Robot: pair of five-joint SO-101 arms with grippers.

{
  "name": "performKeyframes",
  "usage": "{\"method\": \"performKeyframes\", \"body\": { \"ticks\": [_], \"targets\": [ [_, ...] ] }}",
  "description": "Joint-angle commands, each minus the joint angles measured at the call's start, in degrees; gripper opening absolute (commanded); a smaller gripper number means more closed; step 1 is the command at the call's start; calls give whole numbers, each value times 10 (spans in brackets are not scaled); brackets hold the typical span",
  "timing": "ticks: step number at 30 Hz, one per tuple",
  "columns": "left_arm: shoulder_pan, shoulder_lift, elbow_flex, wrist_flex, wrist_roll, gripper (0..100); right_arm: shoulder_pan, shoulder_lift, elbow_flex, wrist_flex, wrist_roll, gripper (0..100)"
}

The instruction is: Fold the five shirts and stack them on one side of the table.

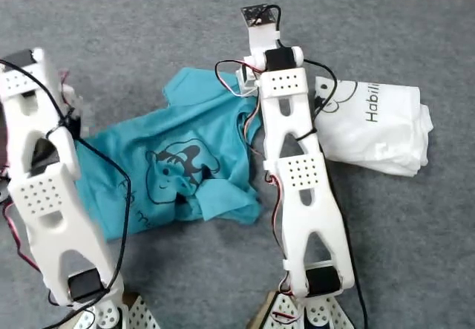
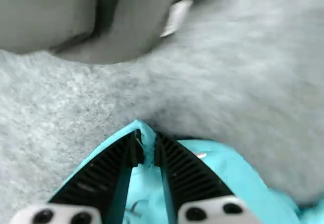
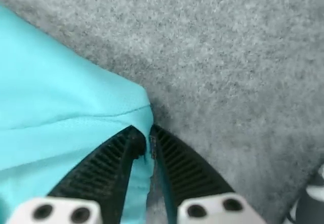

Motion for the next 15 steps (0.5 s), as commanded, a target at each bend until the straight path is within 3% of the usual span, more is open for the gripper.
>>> {"method": "performKeyframes", "body": {
  "ticks": [1, 4, 11, 15],
  "targets": [
    [-8, -125, -18, 8, -53, 18, 6, -91, -27, 49, 6, 139],
    [-15, -204, 12, 8, -84, 18, 6, -138, -26, 81, 6, 186],
    [-26, -354, 150, 8, -112, 18, 45, -228, -14, 84, 18, 189],
    [-25, -407, 219, 6, -113, 18, 44, -319, 100, 84, 72, 189]
  ]
}}
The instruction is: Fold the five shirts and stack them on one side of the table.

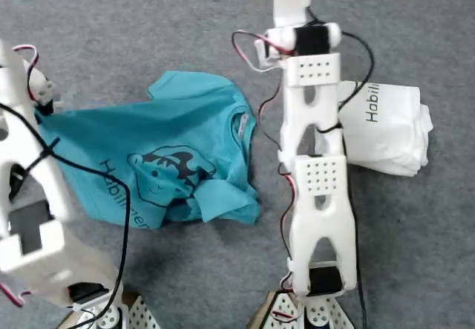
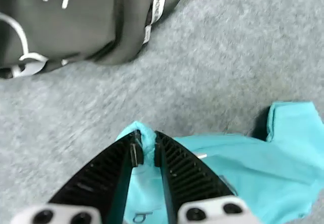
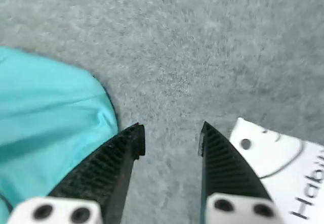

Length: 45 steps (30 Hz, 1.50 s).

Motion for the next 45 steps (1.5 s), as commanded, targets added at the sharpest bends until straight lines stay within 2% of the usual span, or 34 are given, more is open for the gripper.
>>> {"method": "performKeyframes", "body": {
  "ticks": [1, 8, 13, 19, 26, 28, 31, 32, 36, 39, 45],
  "targets": [
    [-6, -60, 46, 4, -4, 18, 4, -131, 111, 11, 35, 189],
    [-7, -71, 122, -37, -5, 19, -70, -323, 487, 5, 36, 189],
    [-7, -71, 125, -47, -33, 19, -156, -339, 634, -42, 0, 189],
    [-4, -86, 185, -76, -65, 19, -180, -269, 673, -86, -52, 189],
    [16, -259, 413, -185, -102, 18, -182, -155, 674, -40, -89, 185],
    [23, -329, 494, -228, -112, 18, -179, -131, 674, -32, -89, 141],
    [20, -426, 593, -283, -124, 18, -169, -102, 675, -28, -88, 4],
    [19, -452, 616, -293, -128, 18, -165, -96, 675, -23, -88, 6],
    [18, -501, 670, -295, -130, 18, -149, -90, 684, 11, -87, 2],
    [13, -495, 677, -289, -129, 18, -140, -116, 743, 11, -75, 5],
    [-51, -489, 625, -243, -183, 18, -159, -225, 934, 8, 29, 6]
  ]
}}
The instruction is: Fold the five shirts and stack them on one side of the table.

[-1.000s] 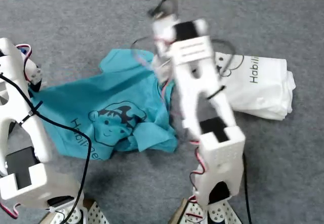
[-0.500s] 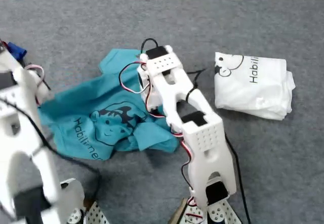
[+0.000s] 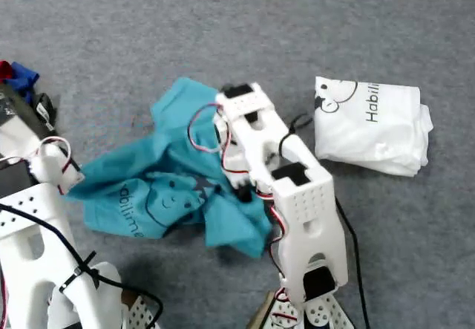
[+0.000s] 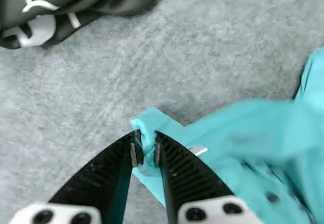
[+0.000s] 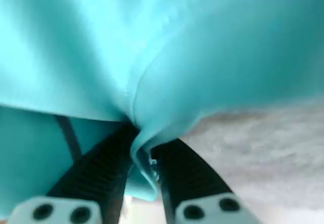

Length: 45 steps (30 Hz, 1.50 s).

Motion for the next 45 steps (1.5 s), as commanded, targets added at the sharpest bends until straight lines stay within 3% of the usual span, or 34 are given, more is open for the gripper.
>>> {"method": "performKeyframes", "body": {
  "ticks": [1, 6, 12, 14, 20, 24, 30, 33, 38, 45],
  "targets": [
    [-36, -7, -52, 19, -33, 18, -13, -84, 110, 13, 65, 7],
    [-62, -7, -72, 42, -57, 18, -39, -185, 194, 2, 138, 20],
    [-62, -7, -67, 47, -57, 18, -39, -248, 179, 15, 155, 316],
    [-62, -7, -68, 47, -57, 18, -39, -270, 177, 17, 180, 356],
    [-62, -7, -67, 47, -58, 18, -38, -368, 135, 17, 199, 351],
    [-62, -6, -63, 46, -58, 18, -38, -369, 0, 12, 194, 268],
    [-60, -6, -43, 42, -58, 18, -40, -193, -271, -10, 157, 110],
    [-62, -7, -43, 43, -58, 18, -42, -65, -423, 4, 158, 112],
    [-59, -7, -43, 45, -57, 18, -42, 137, -662, 13, 156, 207],
    [-58, -7, -42, 46, -55, 18, -51, 317, -865, 1, 151, 235]
  ]
}}
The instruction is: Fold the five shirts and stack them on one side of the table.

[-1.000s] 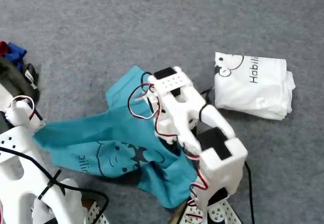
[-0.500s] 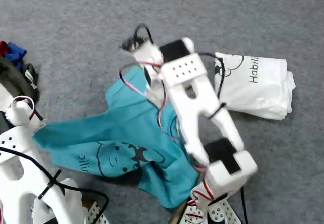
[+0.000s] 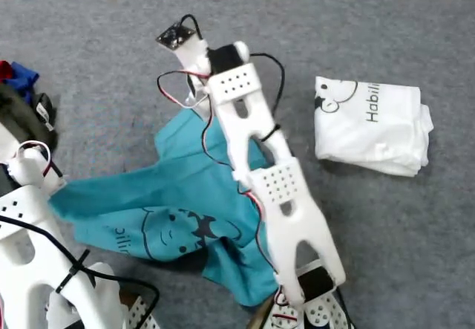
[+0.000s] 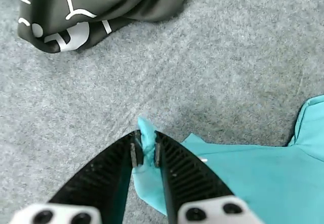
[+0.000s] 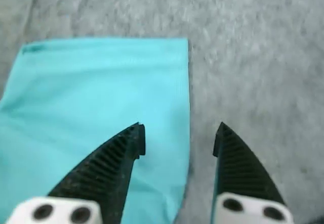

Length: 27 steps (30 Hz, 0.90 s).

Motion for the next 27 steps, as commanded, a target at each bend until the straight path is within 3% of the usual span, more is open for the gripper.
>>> {"method": "performKeyframes", "body": {
  "ticks": [1, 10, 27],
  "targets": [
    [-3, -7, -2, 3, 0, 18, -15, 46, -99, -7, -18, 237],
    [33, -11, 43, -1, -3, 18, -22, 55, -51, -146, -99, 238],
    [33, -12, 43, 1, -4, 18, -21, 59, 34, -158, -105, 234]
  ]
}}
